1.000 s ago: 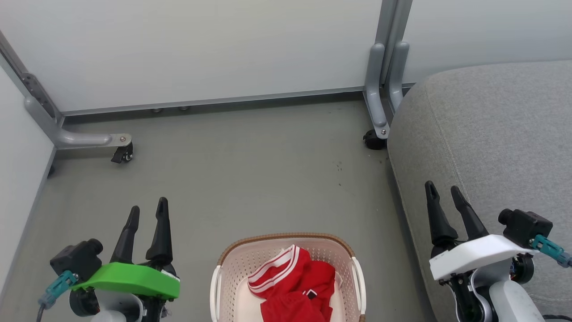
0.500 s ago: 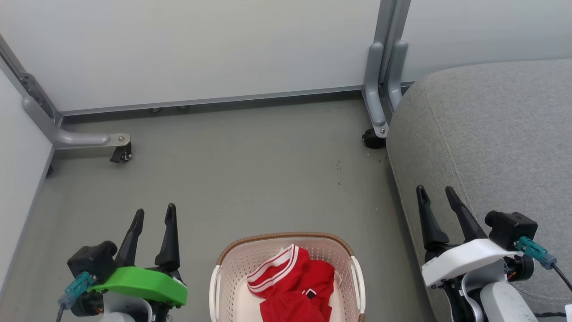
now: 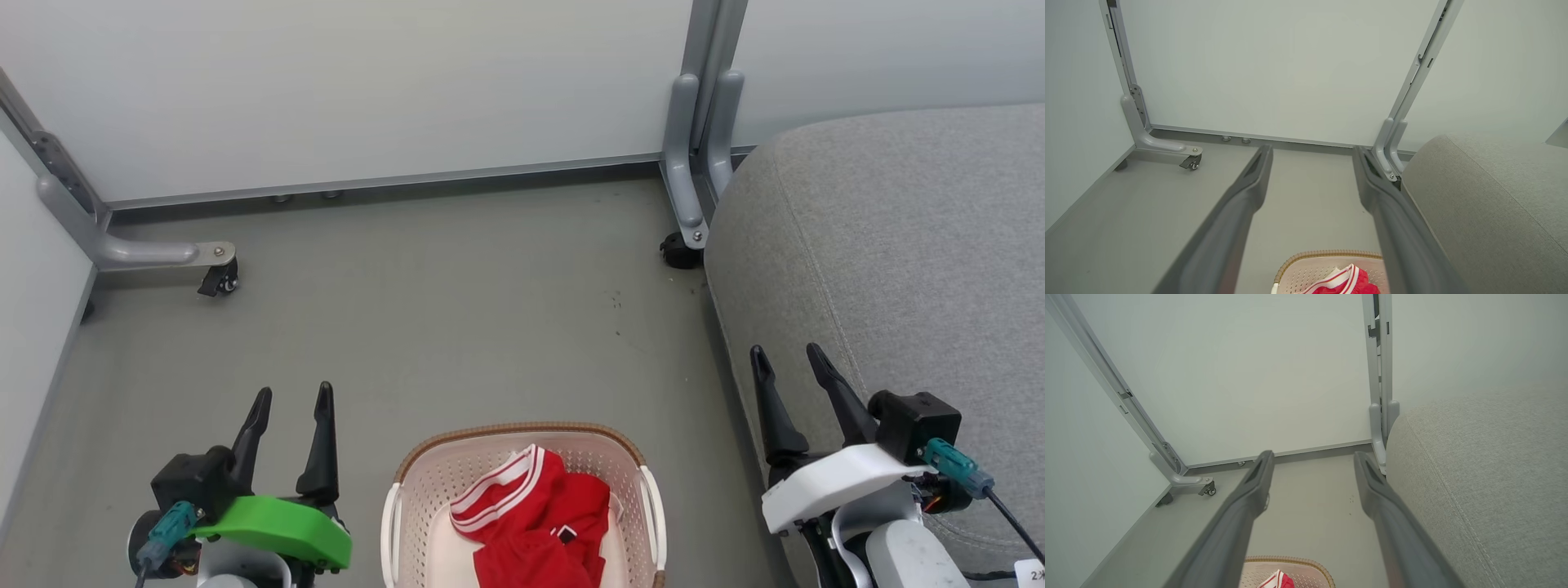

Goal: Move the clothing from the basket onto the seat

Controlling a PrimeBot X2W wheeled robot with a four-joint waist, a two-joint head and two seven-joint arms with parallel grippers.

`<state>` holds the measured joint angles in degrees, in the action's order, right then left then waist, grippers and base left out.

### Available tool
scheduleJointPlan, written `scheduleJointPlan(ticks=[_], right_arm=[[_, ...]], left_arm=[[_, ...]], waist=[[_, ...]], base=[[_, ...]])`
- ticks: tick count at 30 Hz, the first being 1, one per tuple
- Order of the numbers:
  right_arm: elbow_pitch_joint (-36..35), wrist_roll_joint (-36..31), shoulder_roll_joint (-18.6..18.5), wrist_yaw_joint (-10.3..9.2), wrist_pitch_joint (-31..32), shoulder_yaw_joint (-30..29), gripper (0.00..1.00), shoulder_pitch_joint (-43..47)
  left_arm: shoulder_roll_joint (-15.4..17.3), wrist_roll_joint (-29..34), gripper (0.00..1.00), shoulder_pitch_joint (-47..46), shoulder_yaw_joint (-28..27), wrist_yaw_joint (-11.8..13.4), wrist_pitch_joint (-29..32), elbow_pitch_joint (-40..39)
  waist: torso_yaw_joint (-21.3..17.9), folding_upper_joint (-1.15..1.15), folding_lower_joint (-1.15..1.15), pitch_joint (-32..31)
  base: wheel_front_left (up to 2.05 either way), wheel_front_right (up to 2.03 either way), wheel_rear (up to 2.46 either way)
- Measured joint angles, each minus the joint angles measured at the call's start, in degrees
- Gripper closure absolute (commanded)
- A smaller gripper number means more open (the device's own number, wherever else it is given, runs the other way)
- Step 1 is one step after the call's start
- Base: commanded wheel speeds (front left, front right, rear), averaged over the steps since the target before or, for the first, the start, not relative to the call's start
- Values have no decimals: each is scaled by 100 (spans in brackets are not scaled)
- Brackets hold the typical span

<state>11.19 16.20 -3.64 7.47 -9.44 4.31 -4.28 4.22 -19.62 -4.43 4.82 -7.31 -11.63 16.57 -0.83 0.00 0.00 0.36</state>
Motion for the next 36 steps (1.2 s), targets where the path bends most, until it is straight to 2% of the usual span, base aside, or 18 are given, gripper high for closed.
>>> scheduleJointPlan(ticks=[26, 36], right_arm=[[-151, -837, 74, 1, -126, -1, 0, 68], [-190, -1021, 77, 2, -152, 21, 0, 79]], left_arm=[[-119, 948, 0, 3, -109, -7, -282, 140], [-129, 1059, 0, 5, -144, -7, -342, 191]], waist=[[-49, 0, 0, 12], [-63, 0, 0, 1]], base=[[0, 0, 0], [0, 0, 0]])
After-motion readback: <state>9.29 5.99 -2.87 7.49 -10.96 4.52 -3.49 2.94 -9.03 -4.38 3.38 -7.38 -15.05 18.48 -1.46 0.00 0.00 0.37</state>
